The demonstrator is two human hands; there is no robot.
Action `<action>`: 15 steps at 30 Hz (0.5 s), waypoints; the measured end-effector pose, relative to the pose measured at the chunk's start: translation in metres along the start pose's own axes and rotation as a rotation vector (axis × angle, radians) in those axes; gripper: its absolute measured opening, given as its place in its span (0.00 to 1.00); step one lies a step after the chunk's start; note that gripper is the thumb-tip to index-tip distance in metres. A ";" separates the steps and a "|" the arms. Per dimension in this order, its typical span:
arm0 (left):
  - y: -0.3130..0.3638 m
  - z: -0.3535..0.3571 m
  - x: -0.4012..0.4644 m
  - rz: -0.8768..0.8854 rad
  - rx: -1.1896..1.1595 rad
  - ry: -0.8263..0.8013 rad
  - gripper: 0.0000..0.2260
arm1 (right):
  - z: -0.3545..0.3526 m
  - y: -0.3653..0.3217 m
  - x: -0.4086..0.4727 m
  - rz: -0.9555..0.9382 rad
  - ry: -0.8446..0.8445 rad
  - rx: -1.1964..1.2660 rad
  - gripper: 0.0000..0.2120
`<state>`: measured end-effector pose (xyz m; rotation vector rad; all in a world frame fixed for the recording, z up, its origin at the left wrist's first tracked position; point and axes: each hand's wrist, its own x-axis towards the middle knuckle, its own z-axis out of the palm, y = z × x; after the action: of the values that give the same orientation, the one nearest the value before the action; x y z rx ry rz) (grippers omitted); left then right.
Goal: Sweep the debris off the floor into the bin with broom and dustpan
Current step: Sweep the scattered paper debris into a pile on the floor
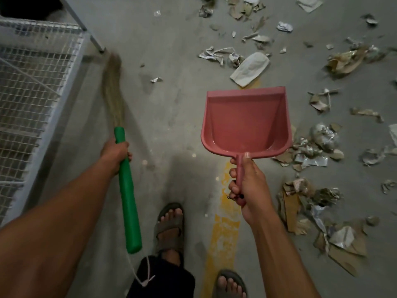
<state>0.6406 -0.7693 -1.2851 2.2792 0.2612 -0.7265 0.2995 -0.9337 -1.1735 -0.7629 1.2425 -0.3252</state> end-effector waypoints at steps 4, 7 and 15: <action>0.010 0.041 0.026 0.078 0.203 -0.076 0.21 | 0.008 -0.008 0.029 0.014 0.042 0.064 0.23; 0.031 0.076 0.036 0.231 0.426 -0.162 0.32 | 0.010 -0.013 0.045 0.016 0.081 0.089 0.23; 0.124 0.172 0.029 0.742 0.963 -0.419 0.32 | -0.006 -0.022 0.061 0.009 0.234 0.188 0.22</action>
<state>0.6384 -0.9784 -1.3303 2.6532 -1.3177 -0.9975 0.3165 -0.9887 -1.2034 -0.5684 1.4117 -0.5275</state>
